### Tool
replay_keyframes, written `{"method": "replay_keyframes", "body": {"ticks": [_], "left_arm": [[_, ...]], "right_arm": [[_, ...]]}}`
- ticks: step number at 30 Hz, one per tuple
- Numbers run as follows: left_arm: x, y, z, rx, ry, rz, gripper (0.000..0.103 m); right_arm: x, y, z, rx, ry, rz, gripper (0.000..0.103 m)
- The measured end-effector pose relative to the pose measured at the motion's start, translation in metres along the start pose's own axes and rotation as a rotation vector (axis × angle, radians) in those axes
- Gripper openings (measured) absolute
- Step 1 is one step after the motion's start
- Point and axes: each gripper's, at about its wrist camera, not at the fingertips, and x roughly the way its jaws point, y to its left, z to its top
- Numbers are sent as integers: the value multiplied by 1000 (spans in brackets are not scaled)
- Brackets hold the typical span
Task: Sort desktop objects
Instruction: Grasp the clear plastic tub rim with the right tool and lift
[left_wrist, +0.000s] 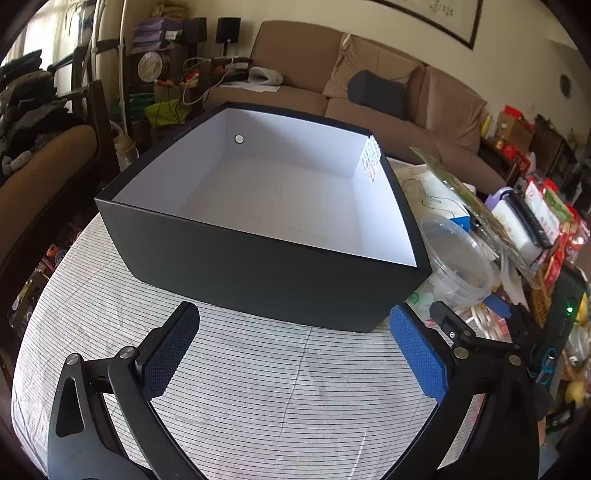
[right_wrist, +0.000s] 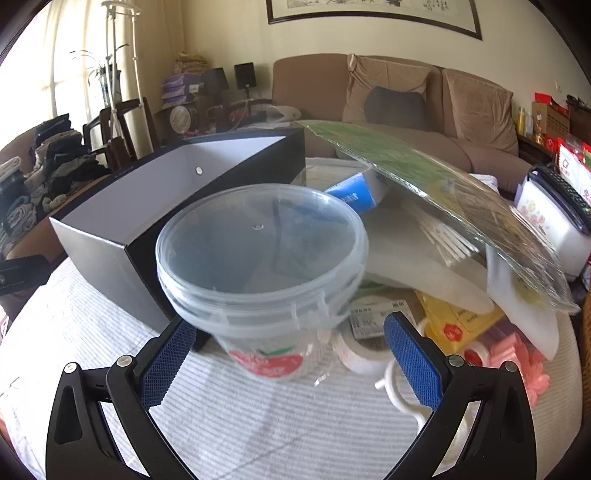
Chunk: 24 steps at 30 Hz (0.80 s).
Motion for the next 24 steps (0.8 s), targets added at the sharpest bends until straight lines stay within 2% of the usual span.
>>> {"method": "replay_keyframes", "body": {"ticks": [2, 6, 11, 17, 24], "left_arm": [[0, 0, 2, -4, -1, -17, 103], [0, 2, 3, -31, 4, -44, 103], [0, 2, 6, -46, -2, -53, 103], [5, -8, 6, -20, 11, -51, 103], [5, -11, 3, -4, 14, -63, 103]], "right_arm": [[5, 3, 2, -4, -19, 31, 103], [16, 13, 8, -48, -37, -7, 103], [25, 15, 11, -76, -43, 0, 103], [17, 15, 13, -107, -59, 5, 99], [-18, 13, 29, -109, -58, 44, 99]]}}
